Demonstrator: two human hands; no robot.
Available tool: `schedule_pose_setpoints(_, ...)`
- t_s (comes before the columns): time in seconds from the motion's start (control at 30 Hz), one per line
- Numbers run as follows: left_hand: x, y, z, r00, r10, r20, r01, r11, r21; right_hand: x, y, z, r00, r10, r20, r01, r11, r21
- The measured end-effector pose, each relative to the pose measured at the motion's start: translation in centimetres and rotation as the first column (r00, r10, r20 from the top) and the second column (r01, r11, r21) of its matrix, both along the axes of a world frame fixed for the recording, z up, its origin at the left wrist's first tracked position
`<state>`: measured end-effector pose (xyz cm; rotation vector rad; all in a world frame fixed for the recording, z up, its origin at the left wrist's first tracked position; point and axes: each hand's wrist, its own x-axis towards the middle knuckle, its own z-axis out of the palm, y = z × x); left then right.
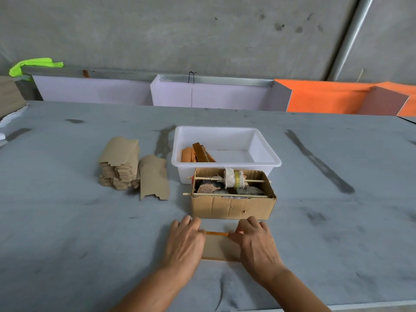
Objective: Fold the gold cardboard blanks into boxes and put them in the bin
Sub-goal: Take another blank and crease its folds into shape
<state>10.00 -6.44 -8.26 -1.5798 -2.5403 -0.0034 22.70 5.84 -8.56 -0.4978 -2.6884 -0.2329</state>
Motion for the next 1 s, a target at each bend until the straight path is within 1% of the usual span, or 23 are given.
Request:
schedule_pose_setpoints(0.07, -0.2, -0.7, 0.4, 1.0, -0.01, -0.023, 0.012, 0.996, 0.092, 0.5, 0.5, -0.3, 0.998, -0.03, -0.061, 0.027, 0.998, -0.061)
schedule_pose_setpoints(0.13, 0.2, -1.2, 0.9, 1.0, -0.005, 0.023, 0.001, 0.985, 0.171, 0.9, 0.5, -0.5, 0.994, -0.042, -0.101, 0.03, 0.992, -0.123)
schedule_pose_setpoints(0.2, 0.2, -1.6, 0.2, 0.998, 0.032, 0.062, -0.041, 0.986, 0.161, 1.2, 0.1, -0.5, 0.992, -0.05, -0.116, 0.031, 0.986, -0.162)
schedule_pose_setpoints(0.23, 0.1, -1.7, -0.3, 0.992, 0.052, 0.118, -0.069, 0.986, 0.15, 1.4, 0.0, -0.5, 0.991, -0.053, -0.123, 0.028, 0.98, -0.195)
schedule_pose_setpoints(0.27, -0.1, -1.8, -0.7, 0.985, 0.07, 0.155, -0.092, 0.986, 0.138, 1.7, -0.2, -0.6, 0.989, -0.055, -0.139, 0.02, 0.969, -0.245)
schedule_pose_setpoints(0.33, -0.4, -2.4, -1.1, 0.982, 0.084, 0.168, -0.104, 0.988, 0.112, 2.3, -0.4, -0.4, 0.983, -0.047, -0.18, -0.018, 0.939, -0.343)
schedule_pose_setpoints(0.4, -0.5, -2.7, -0.9, 0.976, 0.069, 0.204, -0.097, 0.987, 0.131, 3.0, -0.8, -0.1, 0.984, 0.016, -0.179, -0.087, 0.914, -0.397)
schedule_pose_setpoints(0.47, -0.9, -2.7, -0.9, 0.97, 0.037, 0.242, -0.078, 0.984, 0.161, 3.3, -1.3, 0.1, 0.984, 0.106, -0.142, -0.155, 0.905, -0.397)
schedule_pose_setpoints(0.57, -1.7, -2.6, -1.0, 0.934, -0.012, 0.357, -0.076, 0.97, 0.229, 3.2, -1.4, 0.0, 0.981, 0.116, -0.153, -0.174, 0.872, -0.457)
schedule_pose_setpoints(0.6, -1.9, -2.6, -1.0, 0.899, -0.027, 0.436, -0.097, 0.961, 0.259, 3.1, -1.2, 0.0, 0.981, 0.108, -0.164, -0.175, 0.859, -0.481)
schedule_pose_setpoints(0.63, -2.0, -2.7, -0.8, 0.841, -0.053, 0.538, -0.139, 0.941, 0.31, 2.9, -1.0, 0.1, 0.98, 0.091, -0.177, -0.17, 0.847, -0.504)
schedule_pose_setpoints(0.67, -1.9, -2.8, -0.4, 0.751, -0.09, 0.654, -0.202, 0.911, 0.358, 2.9, -0.7, 0.2, 0.981, 0.06, -0.182, -0.153, 0.819, -0.553)
schedule_pose_setpoints(0.7, -1.8, -3.0, 0.0, 0.623, -0.136, 0.77, -0.283, 0.879, 0.384, 2.8, -0.4, 0.5, 0.983, 0.022, -0.18, -0.129, 0.779, -0.614)
schedule_pose_setpoints(0.73, -1.8, -3.2, 0.5, 0.472, -0.187, 0.861, -0.369, 0.846, 0.386, 2.7, -0.1, 0.8, 0.982, -0.02, -0.186, -0.11, 0.743, -0.661)
schedule_pose_setpoints(0.77, -1.8, -3.4, 0.8, 0.334, -0.228, 0.914, -0.44, 0.82, 0.365, 2.5, 0.1, 1.3, 0.98, -0.051, -0.191, -0.097, 0.718, -0.689)
schedule_pose_setpoints(0.8, -1.9, -3.6, 1.2, 0.23, -0.257, 0.939, -0.487, 0.805, 0.339, 2.4, 0.3, 1.8, 0.98, -0.07, -0.185, -0.083, 0.701, -0.709)
schedule_pose_setpoints(0.83, -1.9, -3.7, 1.6, 0.172, -0.278, 0.945, -0.503, 0.8, 0.327, 2.2, 0.4, 2.3, 0.981, -0.079, -0.178, -0.075, 0.687, -0.722)
schedule_pose_setpoints(0.87, -1.9, -3.8, 1.9, 0.149, -0.298, 0.943, -0.495, 0.803, 0.332, 2.1, 0.6, 2.7, 0.981, -0.085, -0.173, -0.069, 0.681, -0.729)
schedule_pose_setpoints(0.9, -1.8, -3.7, 2.2, 0.152, -0.309, 0.939, -0.478, 0.808, 0.343, 2.0, 0.7, 3.1, 0.981, -0.093, -0.172, -0.064, 0.677, -0.733)
schedule_pose_setpoints(0.93, -1.5, -3.5, 2.4, 0.172, -0.308, 0.936, -0.47, 0.809, 0.353, 2.0, 0.8, 3.5, 0.979, -0.103, -0.173, -0.059, 0.674, -0.736)
schedule_pose_setpoints(1.0, -1.0, -2.9, 2.6, 0.205, -0.293, 0.934, -0.515, 0.779, 0.358, 2.0, 0.9, 4.4, 0.974, -0.126, -0.187, -0.063, 0.646, -0.761)
